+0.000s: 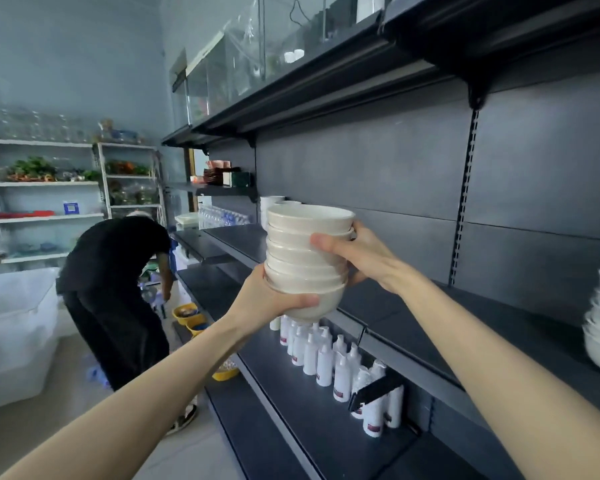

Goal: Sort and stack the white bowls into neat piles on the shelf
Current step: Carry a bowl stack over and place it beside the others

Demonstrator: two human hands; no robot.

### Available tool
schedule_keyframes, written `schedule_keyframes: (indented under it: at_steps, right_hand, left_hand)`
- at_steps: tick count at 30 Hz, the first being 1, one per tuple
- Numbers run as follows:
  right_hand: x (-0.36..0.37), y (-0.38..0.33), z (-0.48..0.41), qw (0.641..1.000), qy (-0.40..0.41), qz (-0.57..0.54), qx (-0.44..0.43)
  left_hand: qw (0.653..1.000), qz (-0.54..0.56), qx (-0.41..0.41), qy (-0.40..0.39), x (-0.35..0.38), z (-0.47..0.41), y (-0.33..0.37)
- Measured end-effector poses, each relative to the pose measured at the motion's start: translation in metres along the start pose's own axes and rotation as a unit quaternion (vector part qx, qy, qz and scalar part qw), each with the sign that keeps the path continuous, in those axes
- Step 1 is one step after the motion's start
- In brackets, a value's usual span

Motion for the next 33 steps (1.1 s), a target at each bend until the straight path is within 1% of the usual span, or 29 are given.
schedule_keyframes:
  at_steps: [4,10,18,27,33]
  right_hand:
    - [0.019,0.014,-0.058,0.999,0.043,0.022,0.018]
    - [0.039,0.056,-0.144,0.994,0.091,0.050,0.044]
    - [0.061,0.119,-0.270,0.989,0.118,0.057,0.062]
    - [0.086,0.155,-0.393,0.984,0.140,0.077,0.075]
    - [0.105,0.199,-0.465,0.975,0.176,0.089,0.107]
  left_hand:
    - [0.999,-0.001,0.009,-0.039,-0.018,-0.061,-0.023]
    - [0.996,0.036,0.020,-0.085,-0.029,-0.150,-0.077]
    - [0.992,0.053,0.007,-0.116,-0.036,-0.278,-0.152]
    - [0.984,0.088,0.007,-0.156,-0.046,-0.414,-0.217]
    - [0.970,0.111,0.001,-0.216,-0.049,-0.495,-0.279]
Point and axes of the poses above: each hand's wrist, its own z-axis away from the middle knuckle, its own x-axis out of the palm, y = z × x, the point moved 5 cm from there along -z, towards the middle knuckle, and after that the axes turned 6 degrees about y, right-handed, at the moved point
